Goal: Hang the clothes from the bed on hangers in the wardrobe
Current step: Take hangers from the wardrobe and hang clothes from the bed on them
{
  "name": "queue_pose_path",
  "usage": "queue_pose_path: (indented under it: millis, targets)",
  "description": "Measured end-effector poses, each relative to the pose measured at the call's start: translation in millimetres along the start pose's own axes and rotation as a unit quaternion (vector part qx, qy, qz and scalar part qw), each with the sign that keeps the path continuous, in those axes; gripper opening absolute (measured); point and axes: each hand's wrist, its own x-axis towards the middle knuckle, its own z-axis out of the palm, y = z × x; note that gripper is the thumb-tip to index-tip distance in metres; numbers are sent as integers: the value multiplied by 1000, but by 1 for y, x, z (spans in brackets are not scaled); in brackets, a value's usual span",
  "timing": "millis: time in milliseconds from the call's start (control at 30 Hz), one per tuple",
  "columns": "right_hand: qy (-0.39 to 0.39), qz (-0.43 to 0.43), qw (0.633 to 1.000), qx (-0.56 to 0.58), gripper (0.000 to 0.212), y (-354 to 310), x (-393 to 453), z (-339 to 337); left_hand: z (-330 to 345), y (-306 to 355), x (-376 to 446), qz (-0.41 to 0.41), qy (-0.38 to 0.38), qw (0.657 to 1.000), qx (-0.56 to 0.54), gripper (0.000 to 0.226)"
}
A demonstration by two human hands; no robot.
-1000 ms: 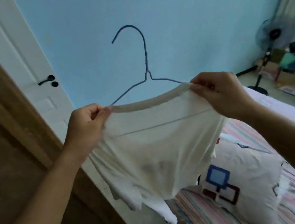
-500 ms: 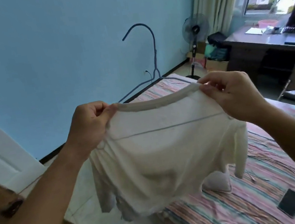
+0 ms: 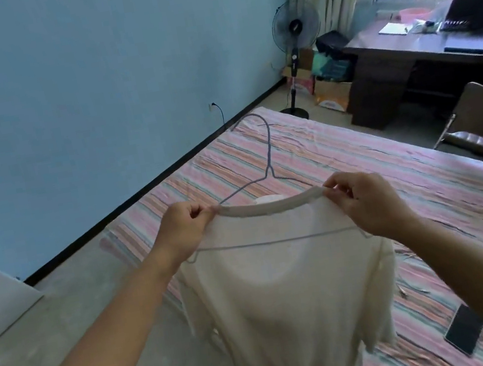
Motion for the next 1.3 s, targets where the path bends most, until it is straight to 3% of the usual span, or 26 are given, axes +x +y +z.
queue_pose_path:
  millis: [267,433,567,767,933,1000,1067,1167,1300]
  targets:
    - [-101,94,990,-41,14,98,73,98,84,-82,109,-105,-58,991,51,41]
    - [-148,169,973,-55,17,165,111,166,142,-123,169,-152,-104,982,41,9]
    - [-134,207,969,-31,14,201,139,220,180,-159,206,-179,-62,980,66,7]
    - [-107,250,962,0,18,245,178,287,233,-217,256,-181,-32,974,136,33]
    - [-77,277,957,45,19,272,198,323,263,-248,283,-184,-36,966,179,38]
    - [-84,288,952,66,26,277,202,335,270,-255,292,-149,-44,965,212,42]
    - [-123,271,954,48,47,278,200,343,277,-259,296,-97,-101,949,282,48]
    - [-196,182,963,-32,78,277,189,351,287,-264,292,-81,-201,913,347,80]
    - [-260,121,952,-106,90,286,180,361,296,-280,293,-78,-270,879,386,89]
